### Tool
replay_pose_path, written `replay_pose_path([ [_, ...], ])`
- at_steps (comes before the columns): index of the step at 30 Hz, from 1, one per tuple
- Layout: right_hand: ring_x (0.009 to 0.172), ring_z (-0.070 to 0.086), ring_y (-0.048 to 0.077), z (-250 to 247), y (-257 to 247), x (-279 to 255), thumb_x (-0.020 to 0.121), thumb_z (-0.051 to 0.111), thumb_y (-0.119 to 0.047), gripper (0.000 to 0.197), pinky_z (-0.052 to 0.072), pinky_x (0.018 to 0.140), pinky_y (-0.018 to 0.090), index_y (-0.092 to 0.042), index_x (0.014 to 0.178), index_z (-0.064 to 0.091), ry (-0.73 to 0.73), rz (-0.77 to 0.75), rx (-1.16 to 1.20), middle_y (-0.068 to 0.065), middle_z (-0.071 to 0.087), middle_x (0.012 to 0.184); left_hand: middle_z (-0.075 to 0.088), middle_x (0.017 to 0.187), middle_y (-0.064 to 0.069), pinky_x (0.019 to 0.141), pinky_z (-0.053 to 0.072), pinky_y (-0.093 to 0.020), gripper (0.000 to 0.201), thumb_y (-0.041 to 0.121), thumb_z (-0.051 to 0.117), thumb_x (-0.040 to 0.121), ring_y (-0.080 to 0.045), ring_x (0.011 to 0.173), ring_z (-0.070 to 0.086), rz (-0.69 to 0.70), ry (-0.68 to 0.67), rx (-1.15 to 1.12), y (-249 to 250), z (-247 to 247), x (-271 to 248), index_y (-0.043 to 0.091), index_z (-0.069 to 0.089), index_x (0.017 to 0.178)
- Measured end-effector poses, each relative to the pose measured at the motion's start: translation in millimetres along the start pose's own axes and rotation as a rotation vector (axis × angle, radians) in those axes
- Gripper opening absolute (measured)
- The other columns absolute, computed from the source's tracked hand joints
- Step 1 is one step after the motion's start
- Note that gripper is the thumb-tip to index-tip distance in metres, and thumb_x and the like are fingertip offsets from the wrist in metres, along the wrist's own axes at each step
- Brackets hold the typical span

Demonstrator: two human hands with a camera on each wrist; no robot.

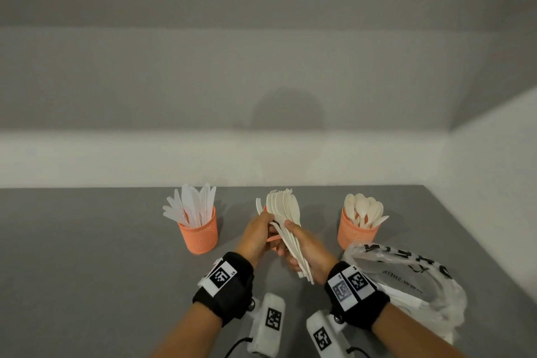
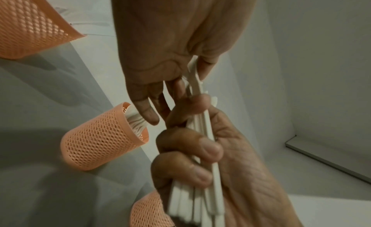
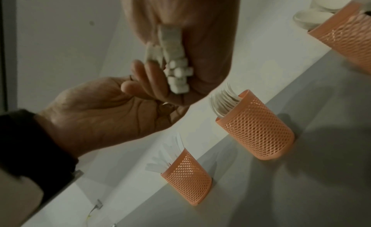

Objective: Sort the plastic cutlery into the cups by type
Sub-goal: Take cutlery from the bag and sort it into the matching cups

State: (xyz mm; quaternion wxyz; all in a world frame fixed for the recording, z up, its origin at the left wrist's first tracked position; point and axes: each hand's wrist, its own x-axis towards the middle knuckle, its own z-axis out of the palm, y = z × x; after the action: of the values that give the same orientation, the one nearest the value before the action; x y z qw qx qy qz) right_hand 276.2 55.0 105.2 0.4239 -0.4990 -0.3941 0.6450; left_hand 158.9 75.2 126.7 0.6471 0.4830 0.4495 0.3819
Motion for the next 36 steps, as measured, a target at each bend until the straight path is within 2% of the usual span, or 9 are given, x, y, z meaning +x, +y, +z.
replay_pose_path([
  [3,0.03,0.036,0.007,-0.3,0.1,-0.3,0.098,0.033,-0.04,0.044,0.027,0.032,0.014,-0.006,0.086,0.058,-0.003,-0.007,-0.031,0.002,0.06,0.051,0.059,0.056,-0.009,0.055,0.039,-0.029,0.035,0.02,0.029,0.099,-0.017,0.042,0.047,-0.004,0.015,0.009,-1.2,-0.3,0.1,-0.001,0.056,0.091],
  [8,0.033,0.045,0.009,-1.8,0.2,0.1,0.098,0.035,-0.043,0.045,0.033,0.035,0.016,-0.007,0.1,0.061,-0.02,-0.011,-0.061,0.004,0.068,0.062,0.061,0.087,-0.023,0.061,0.047,-0.027,0.03,0.019,0.041,0.098,-0.031,0.075,0.055,0.062,0.101,0.061,-5.7,-1.2,4.0,-0.002,0.061,0.101],
  [12,0.038,0.05,0.009,-4.3,5.0,0.3,0.095,0.043,-0.039,0.036,0.036,0.036,0.017,-0.009,0.096,0.062,-0.037,-0.063,-0.048,0.005,0.071,0.07,0.067,0.087,-0.016,0.055,0.052,-0.019,0.022,0.015,0.047,0.096,-0.019,0.07,0.064,0.108,0.165,0.098,-7.0,1.6,6.5,0.001,0.063,0.101],
  [15,0.04,0.052,0.01,-6.5,6.1,0.4,0.095,0.045,-0.038,0.031,0.04,0.039,0.018,-0.011,0.095,0.061,-0.049,-0.048,0.001,0.004,0.071,0.069,0.062,0.07,-0.008,0.041,0.044,-0.012,0.017,0.013,0.051,0.094,-0.003,0.047,0.059,0.133,0.219,0.111,-7.3,6.0,7.5,0.001,0.062,0.098],
  [17,0.042,0.051,0.01,-8.0,5.8,1.3,0.095,0.044,-0.039,0.031,0.041,0.04,0.018,-0.012,0.096,0.06,-0.062,-0.026,0.029,0.004,0.07,0.069,0.059,0.066,-0.005,0.037,0.039,-0.011,0.021,0.012,0.052,0.093,-0.002,0.038,0.055,0.132,0.226,0.087,-6.9,8.2,7.8,-0.004,0.061,0.103],
  [23,0.042,0.05,0.008,-12.4,3.6,1.2,0.093,0.04,-0.044,0.037,0.041,0.04,0.018,-0.013,0.096,0.06,-0.145,0.002,0.057,0.003,0.071,0.073,0.068,0.089,-0.016,0.053,0.054,-0.018,0.027,0.017,0.056,0.091,-0.007,0.061,0.068,0.112,0.124,0.037,-5.8,9.1,7.0,-0.003,0.062,0.109],
  [28,0.043,0.052,0.007,-17.1,2.1,2.9,0.087,0.041,-0.051,0.044,0.043,0.043,0.017,-0.013,0.101,0.059,-0.204,0.044,0.051,0.004,0.072,0.077,0.067,0.105,-0.022,0.063,0.059,-0.027,0.026,0.016,0.054,0.093,-0.023,0.082,0.068,0.05,0.077,-0.049,-4.5,10.3,7.0,0.003,0.059,0.114],
  [33,0.064,0.069,0.012,-22.2,-0.3,5.0,0.097,0.029,-0.046,0.046,0.056,0.058,0.022,-0.012,0.101,0.061,-0.216,0.075,0.01,0.002,0.074,0.075,0.067,0.099,-0.018,0.063,0.057,-0.024,0.028,0.015,0.043,0.096,-0.023,0.082,0.066,0.051,0.124,-0.025,-5.1,11.2,14.3,0.001,0.06,0.112],
  [36,0.082,0.07,0.017,-24.8,-2.2,6.0,0.097,0.033,-0.045,0.051,0.057,0.075,0.031,-0.005,0.112,0.061,-0.187,0.056,-0.047,0.009,0.072,0.091,0.07,0.077,-0.011,0.06,0.056,-0.024,0.031,0.01,0.036,0.095,-0.021,0.071,0.066,0.076,0.225,-0.183,1.7,8.9,21.8,-0.002,0.064,0.088],
])
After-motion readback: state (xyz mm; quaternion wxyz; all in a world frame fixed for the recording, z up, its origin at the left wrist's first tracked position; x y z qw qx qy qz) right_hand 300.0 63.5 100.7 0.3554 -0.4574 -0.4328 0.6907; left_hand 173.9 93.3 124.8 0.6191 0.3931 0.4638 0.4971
